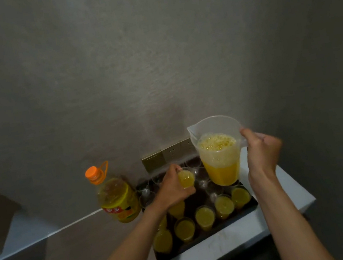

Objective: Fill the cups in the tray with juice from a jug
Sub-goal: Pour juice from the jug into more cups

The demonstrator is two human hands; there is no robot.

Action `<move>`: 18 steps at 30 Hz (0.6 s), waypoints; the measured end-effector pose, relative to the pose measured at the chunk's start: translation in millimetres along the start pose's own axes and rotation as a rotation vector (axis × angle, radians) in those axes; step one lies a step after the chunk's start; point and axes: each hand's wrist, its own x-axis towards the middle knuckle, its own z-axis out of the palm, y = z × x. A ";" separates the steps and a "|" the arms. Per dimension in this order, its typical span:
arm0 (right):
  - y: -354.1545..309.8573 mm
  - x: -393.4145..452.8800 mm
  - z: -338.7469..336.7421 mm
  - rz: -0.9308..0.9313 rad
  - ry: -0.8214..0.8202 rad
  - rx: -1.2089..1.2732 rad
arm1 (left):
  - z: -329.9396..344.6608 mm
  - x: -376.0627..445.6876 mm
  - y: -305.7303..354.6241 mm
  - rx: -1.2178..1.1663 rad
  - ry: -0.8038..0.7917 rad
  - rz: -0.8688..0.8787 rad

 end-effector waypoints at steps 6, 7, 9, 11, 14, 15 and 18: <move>6.6 15.8 -7.4 -0.010 0.015 0.014 | 5.6 12.8 -12.9 0.128 -0.115 0.032; 8.9 17.8 -8.8 -0.012 0.013 0.016 | 6.6 14.0 -15.1 0.153 -0.118 0.045; 14.6 22.1 -11.6 -0.016 0.015 0.011 | 8.9 16.3 -19.3 0.230 -0.121 0.086; 20.1 26.4 -13.7 -0.018 0.021 -0.003 | 11.2 18.4 -23.9 0.296 -0.129 0.121; 25.5 30.8 -15.7 -0.016 0.026 -0.019 | 14.9 19.3 -28.8 0.316 -0.140 0.158; 26.7 31.8 -15.6 -0.015 0.031 -0.021 | 16.6 19.9 -30.8 0.316 -0.144 0.173; 30.1 35.0 -16.4 0.006 0.041 -0.028 | 22.0 20.9 -36.0 0.357 -0.176 0.210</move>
